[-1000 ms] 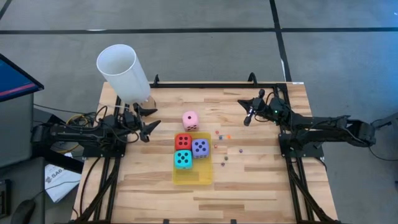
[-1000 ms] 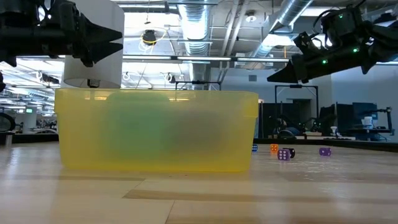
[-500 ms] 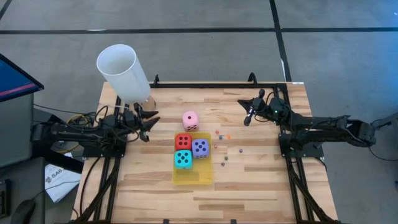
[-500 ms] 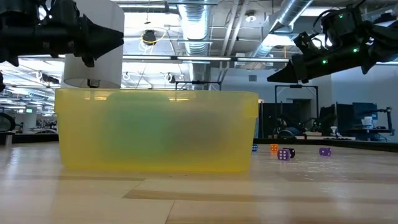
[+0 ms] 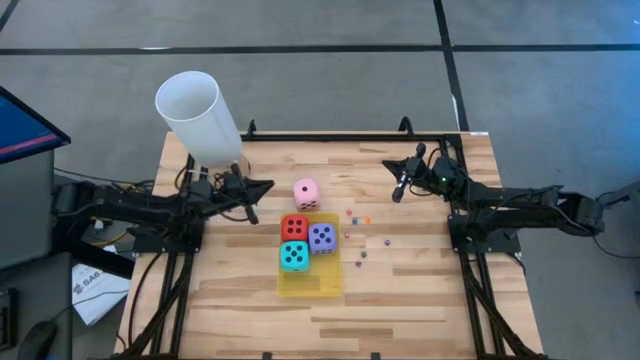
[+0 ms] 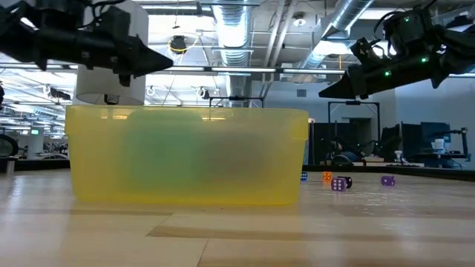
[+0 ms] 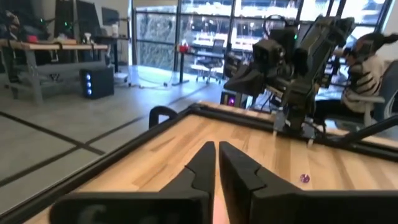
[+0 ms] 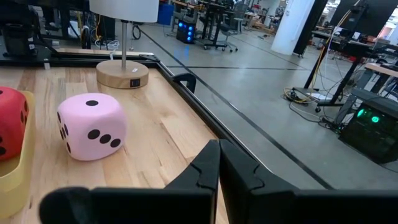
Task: Pick & Place Dice
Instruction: Put the violet die into the yellow bin
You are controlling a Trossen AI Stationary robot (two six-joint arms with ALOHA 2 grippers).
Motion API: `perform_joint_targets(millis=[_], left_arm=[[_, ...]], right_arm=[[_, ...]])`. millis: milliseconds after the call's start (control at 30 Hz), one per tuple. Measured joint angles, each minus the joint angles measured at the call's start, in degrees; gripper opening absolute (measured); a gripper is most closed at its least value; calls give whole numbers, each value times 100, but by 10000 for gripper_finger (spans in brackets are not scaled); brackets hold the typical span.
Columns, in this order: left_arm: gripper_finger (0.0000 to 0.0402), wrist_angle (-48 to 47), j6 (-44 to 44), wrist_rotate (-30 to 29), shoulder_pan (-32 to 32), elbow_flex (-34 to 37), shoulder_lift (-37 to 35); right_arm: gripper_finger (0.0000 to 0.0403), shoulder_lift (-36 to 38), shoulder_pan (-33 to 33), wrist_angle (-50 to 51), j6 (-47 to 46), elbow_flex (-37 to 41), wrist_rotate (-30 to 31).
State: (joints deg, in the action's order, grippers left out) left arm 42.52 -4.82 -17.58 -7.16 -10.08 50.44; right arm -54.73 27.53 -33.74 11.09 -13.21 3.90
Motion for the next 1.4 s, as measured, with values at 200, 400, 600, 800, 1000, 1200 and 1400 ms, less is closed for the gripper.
perform_joint_targets(millis=[200,400,600,800,1000,1200,1400], left_arm=[[5,-3,0,0,0,-514,846],[1,-4,0,0,0,-1004,1486],[1,-611,-12,5,0,-1537,1945],[1,-1664,-343,21,0,-2095,2252],[1,-2240,-645,605,0,-2529,2469],[1,-2244,-592,793,0,-2700,2616],[1,-2244,-659,779,71,-2708,2558]], right_arm=[[6,0,-1,0,0,-1,0],[6,-1,0,0,0,-2,0],[6,0,0,2,0,0,0],[6,-1,0,2,0,-2,0],[6,-1,-2,0,0,-2,0],[6,-1,-2,2,1,-1,0],[6,-1,-2,2,1,-2,0]])
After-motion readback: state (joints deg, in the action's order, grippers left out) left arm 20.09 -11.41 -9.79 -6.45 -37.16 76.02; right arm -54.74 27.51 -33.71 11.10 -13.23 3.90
